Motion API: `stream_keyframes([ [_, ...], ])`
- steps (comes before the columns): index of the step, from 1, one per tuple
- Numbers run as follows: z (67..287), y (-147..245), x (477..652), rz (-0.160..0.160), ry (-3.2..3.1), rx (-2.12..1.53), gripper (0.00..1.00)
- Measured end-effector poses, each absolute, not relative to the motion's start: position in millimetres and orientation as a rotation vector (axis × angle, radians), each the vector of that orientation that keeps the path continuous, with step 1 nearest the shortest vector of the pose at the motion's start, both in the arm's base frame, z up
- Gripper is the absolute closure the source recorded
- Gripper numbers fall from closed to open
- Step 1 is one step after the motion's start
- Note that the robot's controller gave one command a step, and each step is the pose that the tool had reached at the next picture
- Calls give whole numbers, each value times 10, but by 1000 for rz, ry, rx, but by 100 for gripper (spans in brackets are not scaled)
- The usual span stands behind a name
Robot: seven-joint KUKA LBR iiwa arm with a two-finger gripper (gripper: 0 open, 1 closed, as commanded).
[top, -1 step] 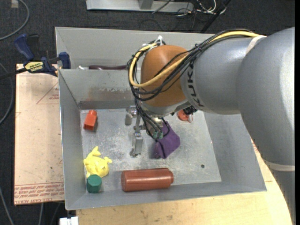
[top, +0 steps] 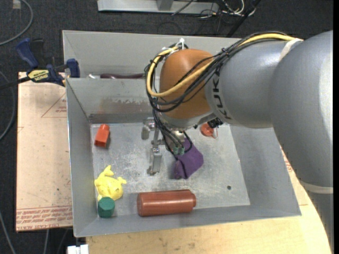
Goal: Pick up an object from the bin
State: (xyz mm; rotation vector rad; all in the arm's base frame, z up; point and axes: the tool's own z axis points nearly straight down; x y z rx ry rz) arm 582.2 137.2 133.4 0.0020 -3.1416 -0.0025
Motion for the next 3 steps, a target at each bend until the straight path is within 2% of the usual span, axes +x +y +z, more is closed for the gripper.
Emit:
stream_keyframes([
  [1,1346,1063,5739,-7,-3140,40,0],
  [2,1188,694,5768,-1,-3141,-118,0],
  [3,1073,589,5823,-5,-3128,-286,0],
])
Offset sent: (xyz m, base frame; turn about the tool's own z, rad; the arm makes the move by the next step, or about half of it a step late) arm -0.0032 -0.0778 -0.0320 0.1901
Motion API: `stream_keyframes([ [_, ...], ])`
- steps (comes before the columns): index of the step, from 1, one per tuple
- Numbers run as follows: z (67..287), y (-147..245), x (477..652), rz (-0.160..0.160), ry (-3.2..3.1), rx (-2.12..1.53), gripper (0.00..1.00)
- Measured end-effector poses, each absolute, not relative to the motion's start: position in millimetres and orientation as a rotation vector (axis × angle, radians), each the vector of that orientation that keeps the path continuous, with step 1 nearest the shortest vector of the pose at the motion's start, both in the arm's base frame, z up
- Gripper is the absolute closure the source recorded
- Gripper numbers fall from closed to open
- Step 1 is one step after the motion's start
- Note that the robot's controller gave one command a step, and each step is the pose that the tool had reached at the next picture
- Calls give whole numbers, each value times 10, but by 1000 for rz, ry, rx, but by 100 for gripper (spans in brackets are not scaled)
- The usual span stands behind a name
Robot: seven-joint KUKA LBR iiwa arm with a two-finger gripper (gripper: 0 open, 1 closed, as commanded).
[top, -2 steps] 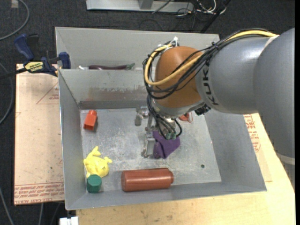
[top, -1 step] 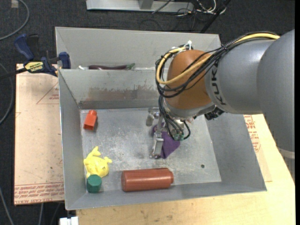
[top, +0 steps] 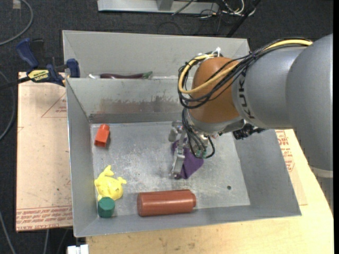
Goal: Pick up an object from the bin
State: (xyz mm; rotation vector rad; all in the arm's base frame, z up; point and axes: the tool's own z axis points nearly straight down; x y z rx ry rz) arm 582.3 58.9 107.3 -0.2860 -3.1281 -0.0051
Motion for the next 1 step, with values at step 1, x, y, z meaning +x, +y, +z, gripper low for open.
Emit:
stream_keyframes([
  [1,1003,279,5795,-5,-3142,-47,0],
])
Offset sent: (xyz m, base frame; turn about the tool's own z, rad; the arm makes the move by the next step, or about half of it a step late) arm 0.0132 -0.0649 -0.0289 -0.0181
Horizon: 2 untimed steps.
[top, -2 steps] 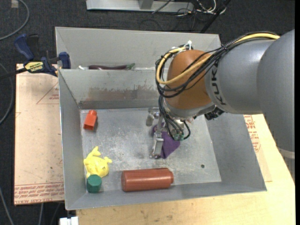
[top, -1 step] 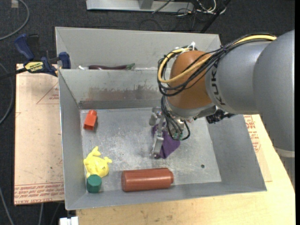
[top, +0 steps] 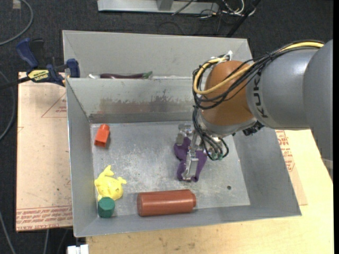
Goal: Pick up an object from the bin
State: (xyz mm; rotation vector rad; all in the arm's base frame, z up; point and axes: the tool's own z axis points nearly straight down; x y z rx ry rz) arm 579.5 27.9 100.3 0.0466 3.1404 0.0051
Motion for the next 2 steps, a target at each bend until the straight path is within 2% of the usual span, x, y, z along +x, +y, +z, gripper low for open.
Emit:
stream_keyframes([
  [1,873,22,5889,4,3135,164,0],
  [2,722,-308,6110,6,3130,146,100],
])
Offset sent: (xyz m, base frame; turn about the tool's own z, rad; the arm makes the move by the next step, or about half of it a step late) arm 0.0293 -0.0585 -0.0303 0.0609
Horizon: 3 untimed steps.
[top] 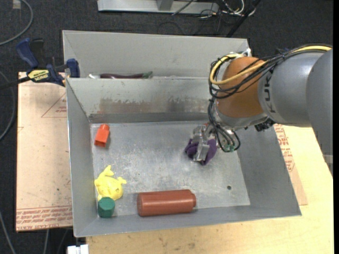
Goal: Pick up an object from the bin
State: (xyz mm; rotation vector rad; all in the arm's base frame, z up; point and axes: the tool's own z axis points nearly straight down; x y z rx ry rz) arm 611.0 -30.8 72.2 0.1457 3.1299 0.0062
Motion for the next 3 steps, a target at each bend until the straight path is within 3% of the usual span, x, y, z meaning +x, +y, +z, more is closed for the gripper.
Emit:
stream_keyframes([
  [1,722,-308,6110,6,3130,146,100],
  [2,1739,-361,6167,8,3126,141,100],
  [3,1739,-362,6166,8,3126,142,100],
])
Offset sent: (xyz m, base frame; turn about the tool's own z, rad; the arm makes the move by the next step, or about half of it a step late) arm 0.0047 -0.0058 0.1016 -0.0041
